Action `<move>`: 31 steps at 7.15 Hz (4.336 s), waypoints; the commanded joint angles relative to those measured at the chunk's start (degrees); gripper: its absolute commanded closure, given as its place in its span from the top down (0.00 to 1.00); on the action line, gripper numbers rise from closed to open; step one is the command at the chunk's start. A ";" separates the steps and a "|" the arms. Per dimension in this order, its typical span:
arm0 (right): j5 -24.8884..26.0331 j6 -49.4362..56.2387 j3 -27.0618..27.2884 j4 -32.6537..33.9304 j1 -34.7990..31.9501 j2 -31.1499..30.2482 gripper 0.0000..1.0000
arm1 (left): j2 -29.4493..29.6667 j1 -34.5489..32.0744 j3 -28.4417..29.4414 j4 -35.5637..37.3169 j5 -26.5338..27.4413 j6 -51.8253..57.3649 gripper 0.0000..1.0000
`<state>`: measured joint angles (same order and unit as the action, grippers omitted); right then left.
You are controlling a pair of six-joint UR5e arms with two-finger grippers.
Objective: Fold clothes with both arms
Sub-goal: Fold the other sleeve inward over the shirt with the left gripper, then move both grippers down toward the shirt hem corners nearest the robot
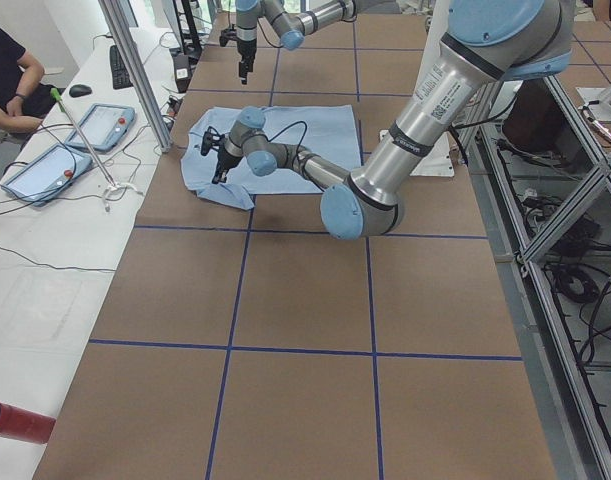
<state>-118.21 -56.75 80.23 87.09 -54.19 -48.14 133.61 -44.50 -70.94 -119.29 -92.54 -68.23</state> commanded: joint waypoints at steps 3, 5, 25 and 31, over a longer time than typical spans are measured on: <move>0.17 -0.11 0.02 -3.94 0.31 -2.31 1.00 | 17.13 3.45 14.84 2.95 3.13 -8.50 0.00; 0.18 -0.11 0.02 -3.94 0.48 -2.40 1.00 | 16.95 3.45 15.74 0.82 5.17 -8.68 0.18; 18.54 -29.82 35.63 -11.51 39.51 -38.01 1.00 | -26.03 9.87 -42.35 8.73 -11.18 7.67 1.00; 18.46 -29.21 34.03 -11.94 37.13 -37.82 0.79 | -25.85 9.87 -42.00 8.64 -11.18 7.76 1.00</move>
<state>-99.75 -85.96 114.36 75.19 -16.93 -85.99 107.81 -34.62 -113.05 -110.65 -103.71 -60.56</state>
